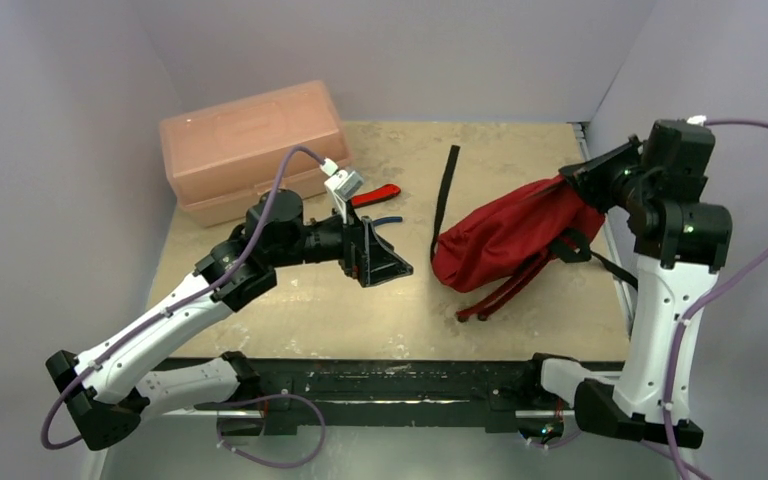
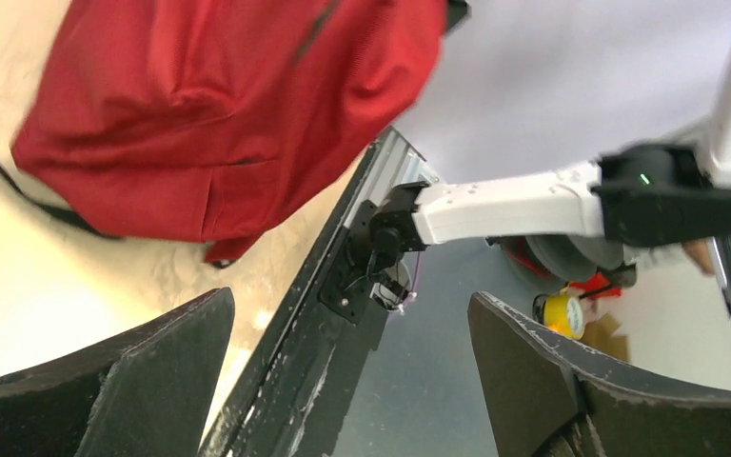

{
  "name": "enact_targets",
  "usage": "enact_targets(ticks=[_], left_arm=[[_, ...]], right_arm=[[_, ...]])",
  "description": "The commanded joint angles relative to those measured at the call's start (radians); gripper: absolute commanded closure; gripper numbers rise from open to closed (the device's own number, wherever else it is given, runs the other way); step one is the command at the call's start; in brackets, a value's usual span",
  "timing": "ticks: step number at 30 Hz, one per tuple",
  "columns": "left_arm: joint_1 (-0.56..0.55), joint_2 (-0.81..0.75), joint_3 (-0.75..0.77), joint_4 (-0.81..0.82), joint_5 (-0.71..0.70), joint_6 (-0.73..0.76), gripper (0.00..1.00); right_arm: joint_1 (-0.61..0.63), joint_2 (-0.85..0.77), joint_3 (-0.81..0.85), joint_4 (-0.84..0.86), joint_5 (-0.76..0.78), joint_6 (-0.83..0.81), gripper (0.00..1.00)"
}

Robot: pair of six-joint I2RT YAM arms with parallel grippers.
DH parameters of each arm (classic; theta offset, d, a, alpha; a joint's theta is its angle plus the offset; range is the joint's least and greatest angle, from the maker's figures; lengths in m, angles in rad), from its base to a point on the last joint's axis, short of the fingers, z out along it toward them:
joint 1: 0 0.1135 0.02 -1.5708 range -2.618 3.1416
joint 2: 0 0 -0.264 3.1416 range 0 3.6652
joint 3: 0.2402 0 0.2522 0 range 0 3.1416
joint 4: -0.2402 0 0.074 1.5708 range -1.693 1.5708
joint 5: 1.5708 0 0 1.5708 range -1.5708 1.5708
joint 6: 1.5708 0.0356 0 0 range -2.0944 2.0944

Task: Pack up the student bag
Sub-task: Adjust the student bag at the center of the board.

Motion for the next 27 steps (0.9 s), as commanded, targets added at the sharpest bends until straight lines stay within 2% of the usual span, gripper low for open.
enact_targets(ticks=[1,4,8,12,18,23,25,27], left_arm=[[-0.127,-0.016,0.136,0.034,-0.135,0.226,0.06],[-0.158,0.01,0.195,0.086,-0.147,0.245,0.07],[-0.173,0.059,0.29,0.118,-0.142,0.233,0.07],[-0.18,0.102,0.371,0.098,-0.155,0.204,0.08],[-0.18,0.109,0.371,-0.002,-0.234,0.134,0.08],[-0.176,0.15,0.32,0.015,-0.308,0.129,0.05],[-0.175,0.203,0.326,0.046,-0.296,0.17,0.02],[-0.175,0.29,0.395,0.005,-0.32,0.237,0.01]], right_arm=[[-0.004,0.091,0.256,0.145,-0.172,0.006,1.0],[-0.004,0.161,0.384,0.157,-0.244,0.01,1.0],[-0.004,0.274,0.637,0.133,-0.354,0.015,1.0],[-0.004,0.277,0.689,0.185,-0.41,0.07,1.0],[-0.004,0.244,0.558,0.181,-0.389,0.044,1.0],[-0.003,0.202,0.092,0.469,-0.37,0.056,1.0],[-0.003,0.24,0.02,0.496,-0.418,0.033,1.0],[0.015,0.243,-0.033,0.538,-0.41,0.021,1.0]])
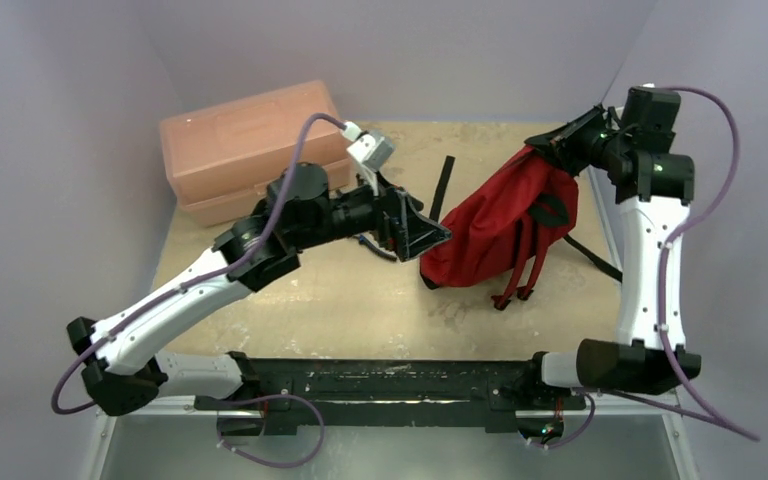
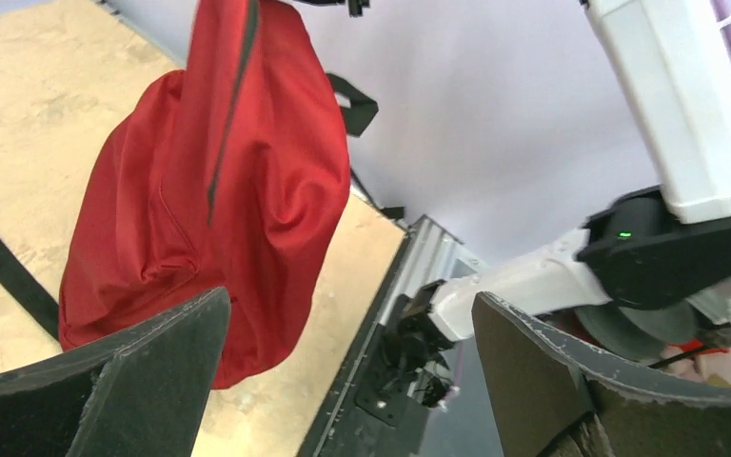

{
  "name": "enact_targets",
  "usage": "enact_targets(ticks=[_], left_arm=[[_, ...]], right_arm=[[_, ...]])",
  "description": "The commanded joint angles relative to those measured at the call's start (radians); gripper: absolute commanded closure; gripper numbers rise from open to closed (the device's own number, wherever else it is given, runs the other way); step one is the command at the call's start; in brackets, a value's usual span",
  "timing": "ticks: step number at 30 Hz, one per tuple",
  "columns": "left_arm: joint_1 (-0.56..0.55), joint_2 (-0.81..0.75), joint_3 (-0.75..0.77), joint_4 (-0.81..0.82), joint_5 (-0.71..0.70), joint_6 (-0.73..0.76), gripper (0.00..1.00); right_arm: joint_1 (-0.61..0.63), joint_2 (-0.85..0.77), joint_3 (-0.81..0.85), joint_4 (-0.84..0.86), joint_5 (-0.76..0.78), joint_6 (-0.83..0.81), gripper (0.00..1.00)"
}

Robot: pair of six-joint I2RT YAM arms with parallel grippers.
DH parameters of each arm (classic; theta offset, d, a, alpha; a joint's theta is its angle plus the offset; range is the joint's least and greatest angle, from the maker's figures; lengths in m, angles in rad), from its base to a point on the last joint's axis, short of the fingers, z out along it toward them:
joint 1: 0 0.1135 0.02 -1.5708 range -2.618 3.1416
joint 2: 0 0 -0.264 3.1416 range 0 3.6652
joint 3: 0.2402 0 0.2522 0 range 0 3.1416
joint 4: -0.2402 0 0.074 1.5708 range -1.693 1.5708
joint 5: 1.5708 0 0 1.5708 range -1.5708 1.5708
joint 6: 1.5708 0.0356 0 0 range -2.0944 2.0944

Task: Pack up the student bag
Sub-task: Adjust the student bag at the center of the board.

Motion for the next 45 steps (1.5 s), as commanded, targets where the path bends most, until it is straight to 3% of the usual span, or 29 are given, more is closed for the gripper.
enact_targets(ticks=[1,10,15,16,18,19,20,21,25,29,35,40,43,45], left_arm=[[0.002,0.17,0.105,-0.026,-0.055,0.114,0.0],[0.059,0.607,0.564,-0.157,-0.073,0.157,0.0],[0.13,0.74,0.649,-0.156,0.002,0.055,0.08],[0.147,0.751,0.643,-0.125,0.057,0.032,0.15],[0.175,0.764,0.624,-0.063,0.141,-0.015,0.43],[0.188,0.769,0.622,-0.045,0.155,-0.037,0.71],[0.197,0.769,0.621,-0.045,0.151,-0.046,0.92],[0.205,0.758,0.609,-0.045,0.132,-0.049,1.0],[0.219,0.646,0.426,0.085,0.031,-0.07,1.0],[0.23,0.568,0.325,0.139,-0.019,-0.113,1.0],[0.232,0.528,0.286,0.174,0.007,-0.157,1.0],[0.232,0.53,0.282,0.197,0.044,-0.2,1.0],[0.232,0.531,0.274,0.218,0.058,-0.24,1.0],[0.232,0.531,0.272,0.225,0.066,-0.254,1.0]], right_arm=[[0.019,0.021,-0.088,0.371,-0.076,0.002,1.0],[0.034,0.1,0.028,0.323,-0.196,-0.151,1.0],[0.058,0.132,0.074,0.288,-0.228,-0.258,1.0],[0.07,0.139,0.078,0.284,-0.229,-0.275,1.0],[0.117,0.163,0.097,0.257,-0.2,-0.323,1.0],[0.132,0.18,0.111,0.235,-0.163,-0.348,0.97],[0.173,0.198,0.128,0.203,-0.122,-0.376,0.91],[0.194,0.212,0.149,0.167,-0.057,-0.415,0.8],[0.262,0.163,0.126,0.099,0.296,-0.513,0.31],[0.267,-0.03,-0.05,0.174,0.454,-0.517,0.07],[0.269,-0.228,-0.337,0.356,0.419,-0.349,0.01],[0.268,-0.251,-0.41,0.427,0.361,-0.26,0.01],[0.275,-0.227,-0.474,0.495,0.283,-0.153,0.05],[0.279,-0.235,-0.545,0.602,0.245,-0.095,0.13]])
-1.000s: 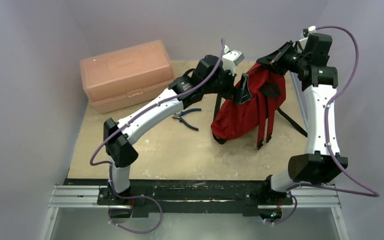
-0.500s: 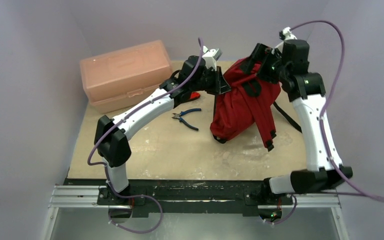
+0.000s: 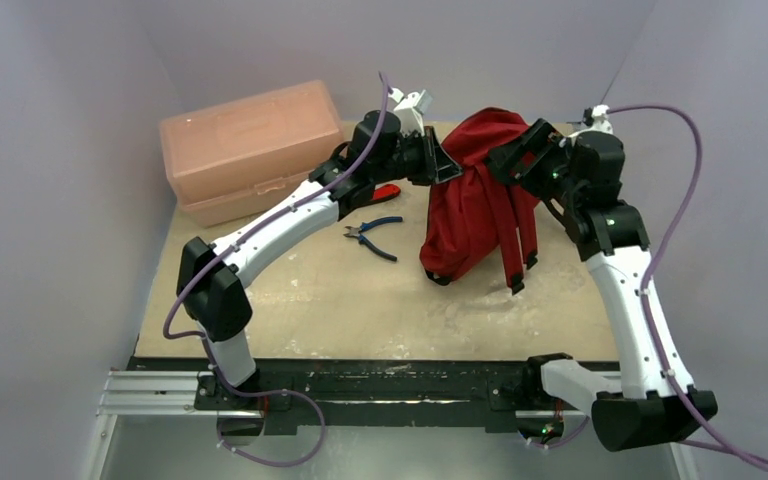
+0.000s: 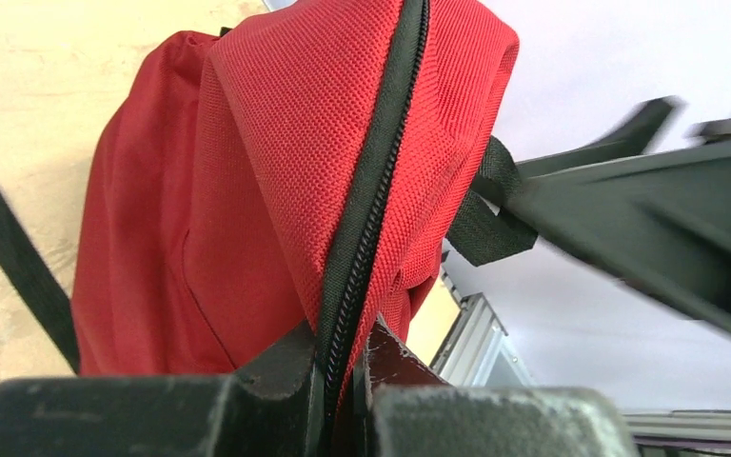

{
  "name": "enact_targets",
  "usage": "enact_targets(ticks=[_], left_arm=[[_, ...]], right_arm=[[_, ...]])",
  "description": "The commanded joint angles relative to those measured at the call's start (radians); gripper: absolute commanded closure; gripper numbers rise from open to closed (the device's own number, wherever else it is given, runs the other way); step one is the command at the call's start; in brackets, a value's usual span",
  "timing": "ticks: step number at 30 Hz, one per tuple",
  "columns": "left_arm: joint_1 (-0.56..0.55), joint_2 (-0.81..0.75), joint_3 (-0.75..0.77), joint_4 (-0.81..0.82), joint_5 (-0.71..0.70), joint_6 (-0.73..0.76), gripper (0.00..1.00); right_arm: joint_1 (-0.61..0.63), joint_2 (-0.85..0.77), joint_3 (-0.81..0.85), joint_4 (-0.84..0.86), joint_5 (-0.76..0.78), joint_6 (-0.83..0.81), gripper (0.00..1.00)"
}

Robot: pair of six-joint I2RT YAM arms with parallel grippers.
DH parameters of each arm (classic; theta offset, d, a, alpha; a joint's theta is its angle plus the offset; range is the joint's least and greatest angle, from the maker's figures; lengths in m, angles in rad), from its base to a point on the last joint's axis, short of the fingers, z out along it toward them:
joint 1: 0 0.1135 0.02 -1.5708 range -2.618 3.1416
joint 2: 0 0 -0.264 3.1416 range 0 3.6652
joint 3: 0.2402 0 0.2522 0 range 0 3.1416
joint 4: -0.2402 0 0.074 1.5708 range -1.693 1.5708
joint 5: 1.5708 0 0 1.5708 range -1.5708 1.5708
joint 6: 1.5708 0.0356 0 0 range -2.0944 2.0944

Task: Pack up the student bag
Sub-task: Adjust the student bag at the center of the board.

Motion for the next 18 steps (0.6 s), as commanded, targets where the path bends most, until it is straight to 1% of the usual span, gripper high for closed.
enact_targets(ticks=[1,4,5,6,8,9,10,11,13,14,15,16,18], left_arm=[[0.014,-0.055,-0.003,0.112,0.022,-0.069,1.0],[0.012,-0.067,-0.011,0.117,0.031,-0.086,1.0],[0.012,-0.07,-0.011,0.118,0.039,-0.093,1.0],[0.011,-0.072,-0.01,0.116,0.048,-0.101,1.0],[0.007,-0.084,-0.014,0.112,0.074,-0.114,1.0],[0.002,-0.096,-0.019,0.11,0.079,-0.117,1.0],[-0.002,-0.107,-0.022,0.103,0.082,-0.118,1.0],[-0.005,-0.122,-0.019,0.095,0.084,-0.12,1.0],[-0.01,-0.149,0.001,0.069,0.095,-0.135,1.0],[-0.013,-0.16,0.019,0.047,0.1,-0.138,0.97],[-0.014,-0.17,0.04,0.017,0.103,-0.139,0.85],[-0.016,-0.182,0.059,-0.013,0.105,-0.139,0.72],[-0.015,-0.217,0.082,-0.07,0.099,-0.126,0.47]], right_arm=[[0.013,0.024,-0.126,0.218,-0.104,0.184,0.17],[0.036,0.063,-0.116,0.271,-0.121,0.222,0.28],[0.041,0.069,-0.117,0.313,-0.127,0.235,0.38],[0.042,0.073,-0.113,0.358,-0.136,0.248,0.55],[0.042,0.079,-0.062,0.403,-0.126,0.258,0.94],[0.041,0.082,-0.02,0.411,-0.117,0.25,1.0],[0.042,0.085,0.049,0.414,-0.113,0.244,1.0],[0.041,0.09,0.082,0.415,-0.131,0.242,1.0],[0.017,0.106,0.219,0.398,-0.162,0.244,1.0],[-0.016,0.127,0.275,0.399,-0.215,0.25,1.0],[-0.047,0.151,0.333,0.4,-0.274,0.264,1.0],[-0.077,0.168,0.38,0.406,-0.33,0.287,1.0],[-0.12,0.193,0.443,0.428,-0.445,0.324,1.0]])
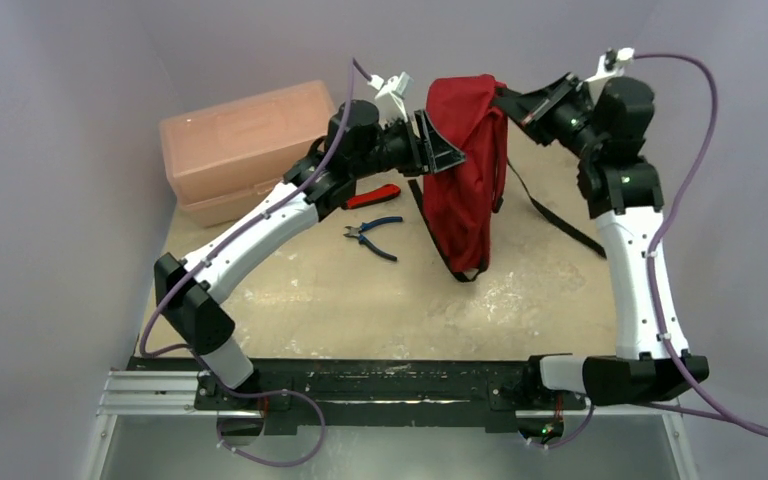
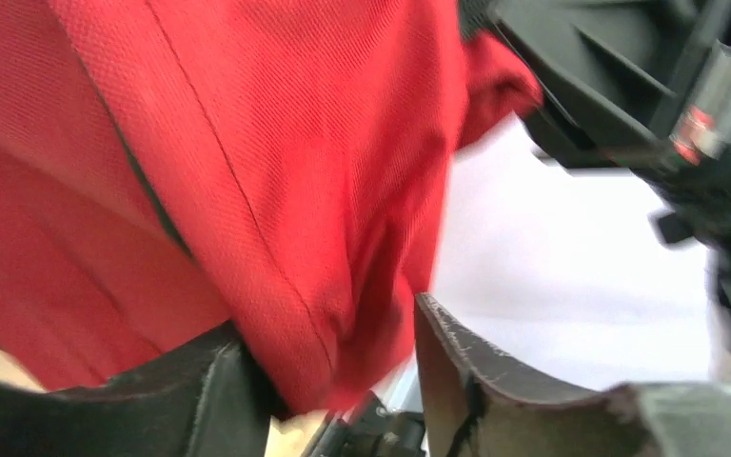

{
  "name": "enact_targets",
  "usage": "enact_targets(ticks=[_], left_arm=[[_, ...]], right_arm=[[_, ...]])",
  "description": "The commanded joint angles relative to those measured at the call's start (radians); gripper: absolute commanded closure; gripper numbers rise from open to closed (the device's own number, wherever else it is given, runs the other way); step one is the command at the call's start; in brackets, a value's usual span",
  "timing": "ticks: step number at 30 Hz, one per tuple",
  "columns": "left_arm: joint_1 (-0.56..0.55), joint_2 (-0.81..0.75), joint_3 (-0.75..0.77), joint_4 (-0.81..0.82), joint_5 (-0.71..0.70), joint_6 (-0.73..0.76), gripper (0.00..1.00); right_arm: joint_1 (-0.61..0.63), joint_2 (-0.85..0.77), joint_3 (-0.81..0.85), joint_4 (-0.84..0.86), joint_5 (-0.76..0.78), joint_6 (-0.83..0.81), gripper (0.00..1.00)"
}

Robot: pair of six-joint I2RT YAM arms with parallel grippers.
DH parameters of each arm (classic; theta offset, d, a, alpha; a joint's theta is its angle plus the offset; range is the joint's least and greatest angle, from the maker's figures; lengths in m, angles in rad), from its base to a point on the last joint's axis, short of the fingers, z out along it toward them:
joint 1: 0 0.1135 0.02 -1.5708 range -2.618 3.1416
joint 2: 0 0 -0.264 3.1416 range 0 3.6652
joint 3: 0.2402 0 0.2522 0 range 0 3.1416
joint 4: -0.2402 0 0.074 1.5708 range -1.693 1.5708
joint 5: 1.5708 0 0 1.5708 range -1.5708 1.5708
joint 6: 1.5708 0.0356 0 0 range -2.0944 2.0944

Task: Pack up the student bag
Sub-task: Adjust the student bag at the center of the board.

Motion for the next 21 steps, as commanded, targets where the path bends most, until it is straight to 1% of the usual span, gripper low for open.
enact_targets(ticks=[1,3,4,6,8,9,11,13,15,17,19,21], left_arm=[[-0.024,-0.151,0.077,-0.095,0.049,0.008,0.37],[-0.022,-0.192,0.044,-0.113,0.027,0.024,0.25],[-0.019,-0.206,0.025,-0.115,0.024,0.038,0.23],[-0.018,-0.215,-0.007,-0.136,0.022,0.062,0.18],[-0.016,-0.208,-0.037,-0.163,0.028,0.091,0.16],[-0.015,-0.202,-0.053,-0.169,0.034,0.096,0.15],[-0.013,-0.183,-0.07,-0.16,0.042,0.104,0.13],[-0.011,-0.145,-0.053,-0.168,0.037,0.118,0.1],[-0.007,-0.092,0.013,-0.236,0.034,0.117,0.08],[-0.007,-0.085,0.015,-0.256,0.006,0.092,0.08],[-0.007,-0.106,-0.048,-0.19,-0.016,0.051,0.08],[-0.007,-0.11,-0.087,-0.103,-0.01,0.021,0.11]], right_arm=[[-0.121,0.008,0.232,0.264,-0.23,0.101,1.0],[-0.127,-0.011,0.222,0.194,-0.227,0.052,1.0],[-0.127,-0.04,0.159,0.185,-0.218,0.03,1.0],[-0.13,-0.126,-0.039,0.208,-0.182,0.01,1.0],[-0.135,-0.192,-0.221,0.215,-0.162,-0.016,1.0],[-0.135,-0.211,-0.291,0.213,-0.157,-0.031,1.0],[-0.135,-0.244,-0.367,0.212,-0.128,-0.047,1.0],[-0.14,-0.244,-0.348,0.192,-0.076,-0.069,1.0],[-0.142,-0.198,-0.239,0.15,-0.08,-0.092,1.0],[-0.141,-0.156,-0.158,0.133,-0.104,-0.098,1.0],[-0.141,-0.143,-0.129,0.144,-0.124,-0.084,1.0],[-0.141,-0.142,-0.124,0.138,-0.135,-0.083,1.0]])
